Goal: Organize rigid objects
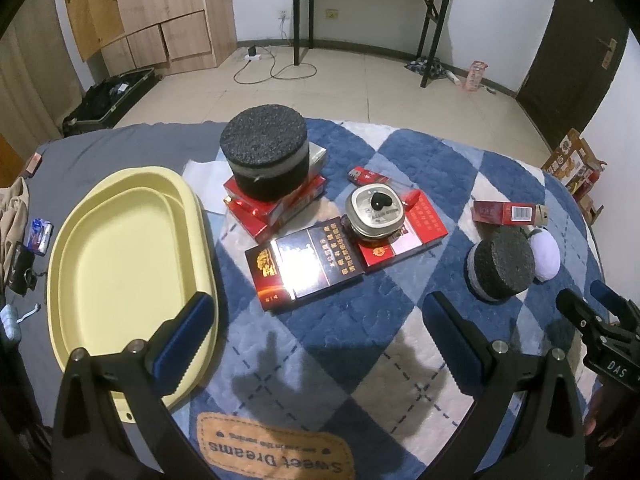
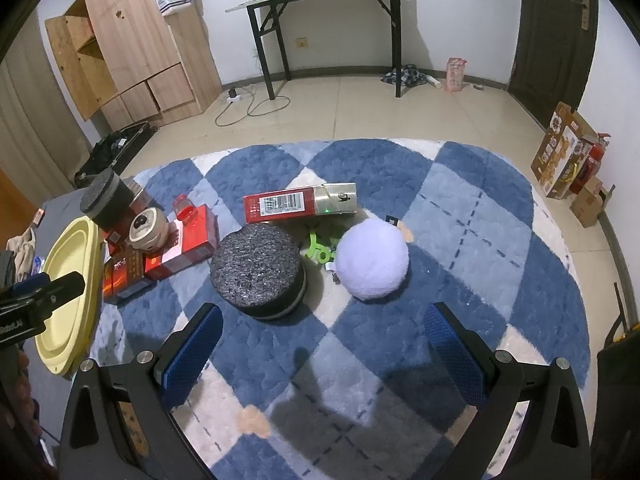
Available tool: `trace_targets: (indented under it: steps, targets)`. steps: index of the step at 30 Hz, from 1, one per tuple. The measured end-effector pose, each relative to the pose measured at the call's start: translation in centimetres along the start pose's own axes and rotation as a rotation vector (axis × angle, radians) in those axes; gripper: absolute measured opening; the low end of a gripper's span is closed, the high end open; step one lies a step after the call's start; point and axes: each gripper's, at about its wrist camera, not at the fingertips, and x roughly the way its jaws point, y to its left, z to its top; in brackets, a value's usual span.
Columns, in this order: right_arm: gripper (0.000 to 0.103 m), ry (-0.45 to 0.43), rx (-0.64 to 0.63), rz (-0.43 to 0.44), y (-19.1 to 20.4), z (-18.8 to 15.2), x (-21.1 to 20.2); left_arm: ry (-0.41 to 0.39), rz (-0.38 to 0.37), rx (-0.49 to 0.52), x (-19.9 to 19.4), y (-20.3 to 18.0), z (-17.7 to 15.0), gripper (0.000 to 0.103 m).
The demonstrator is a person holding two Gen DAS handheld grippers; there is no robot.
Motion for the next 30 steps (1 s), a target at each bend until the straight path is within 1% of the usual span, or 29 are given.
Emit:
trace_targets:
  steps: [11, 14, 19, 21, 24, 28, 30]
  targets:
    - [0.103, 0.004, 0.001, 0.007, 0.1, 0.0, 0.2, 0.003, 0.000, 0.000, 0.1, 0.0, 0.0, 0.103]
    - [0.103, 0.003, -0.002, 0.007, 0.1, 0.0, 0.2, 0.018, -0.003, -0.002, 0.4, -0.1, -0.1, 0.103]
    - [0.103, -0.005, -0.013, 0.015, 0.4, -0.2, 0.1, 0.011, -0.010, 0.021, 0.3, -0.1, 0.1, 0.103]
    - [0.103, -0.012, -0.021, 0.018, 0.6, -0.2, 0.0, 0.011, -0.014, 0.015, 0.1, 0.7, 0.7, 0.103]
    - [0.103, -0.016, -0.026, 0.018, 0.7, -0.2, 0.0, 0.006, -0.039, -0.033, -0.5, 2.7, 1.6, 0.103]
    - [0.103, -0.015, -0.011, 0.025, 0.4, -0.3, -0.1, -0.011, 0.004, -0.047, -1.1, 4.5, 2.0, 0.103]
    - [0.103, -0.009, 0.008, 0.027, 0.1, -0.4, -0.1, -0.008, 0.029, -0.036, -1.1, 4.9, 1.8, 0.103]
